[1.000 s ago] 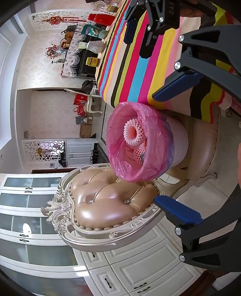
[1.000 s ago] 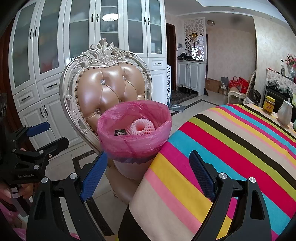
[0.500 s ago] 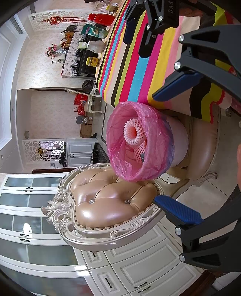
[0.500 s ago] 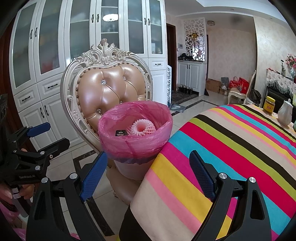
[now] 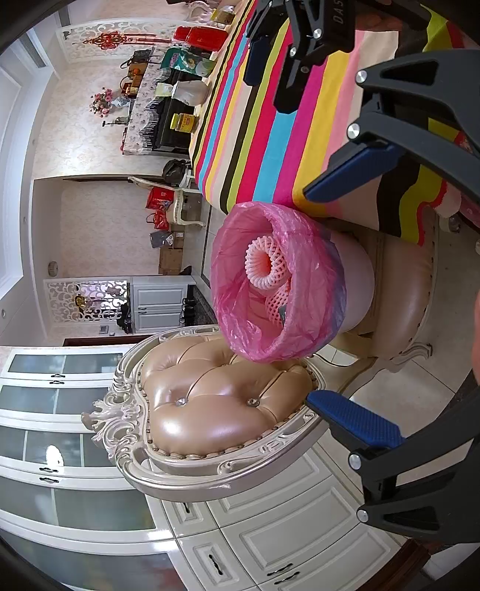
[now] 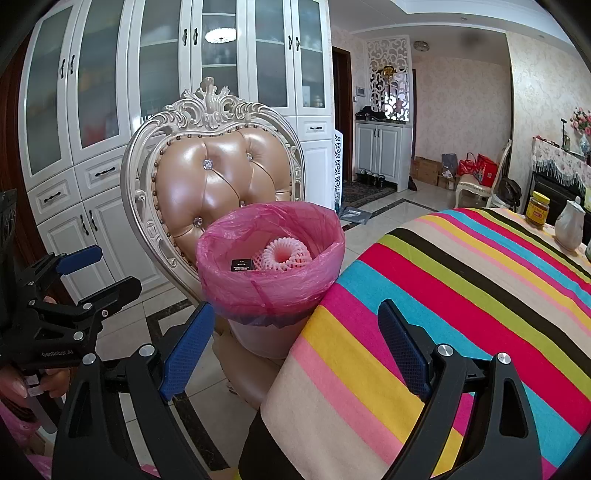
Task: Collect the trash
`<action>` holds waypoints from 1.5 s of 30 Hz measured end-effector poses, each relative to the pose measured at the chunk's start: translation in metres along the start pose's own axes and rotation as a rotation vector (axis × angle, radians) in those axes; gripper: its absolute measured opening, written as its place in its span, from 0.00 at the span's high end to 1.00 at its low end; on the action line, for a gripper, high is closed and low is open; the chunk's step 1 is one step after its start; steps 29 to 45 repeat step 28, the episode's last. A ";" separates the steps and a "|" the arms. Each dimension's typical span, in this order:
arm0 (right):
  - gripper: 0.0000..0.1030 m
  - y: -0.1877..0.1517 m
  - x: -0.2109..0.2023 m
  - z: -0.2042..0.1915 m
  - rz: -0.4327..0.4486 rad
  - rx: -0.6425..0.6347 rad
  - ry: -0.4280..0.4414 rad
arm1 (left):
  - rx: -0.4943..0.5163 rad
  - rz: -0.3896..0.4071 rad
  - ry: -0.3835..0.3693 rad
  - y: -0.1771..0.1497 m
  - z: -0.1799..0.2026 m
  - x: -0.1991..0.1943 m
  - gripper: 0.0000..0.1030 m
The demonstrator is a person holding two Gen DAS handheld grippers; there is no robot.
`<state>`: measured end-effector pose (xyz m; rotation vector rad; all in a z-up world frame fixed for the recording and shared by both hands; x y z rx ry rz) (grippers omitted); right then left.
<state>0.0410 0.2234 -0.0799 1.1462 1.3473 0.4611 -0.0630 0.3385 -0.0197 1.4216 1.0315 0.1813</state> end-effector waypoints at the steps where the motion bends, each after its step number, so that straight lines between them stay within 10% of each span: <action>1: 0.18 0.000 0.000 0.000 0.000 0.000 0.000 | 0.001 -0.001 0.001 0.000 0.000 0.000 0.05; 45: 0.18 0.001 -0.002 0.000 0.002 0.000 0.000 | 0.006 -0.011 0.007 -0.006 0.001 0.005 0.05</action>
Point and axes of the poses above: each gripper's, at about its wrist camera, not at the fingertips, and x roughly the way its jaws point, z to its right, y to its top, the point moved 9 cm from there along x, roughly the way its jaws point, and after that the axes turned 10 degrees about x, right-handed, at the moved point
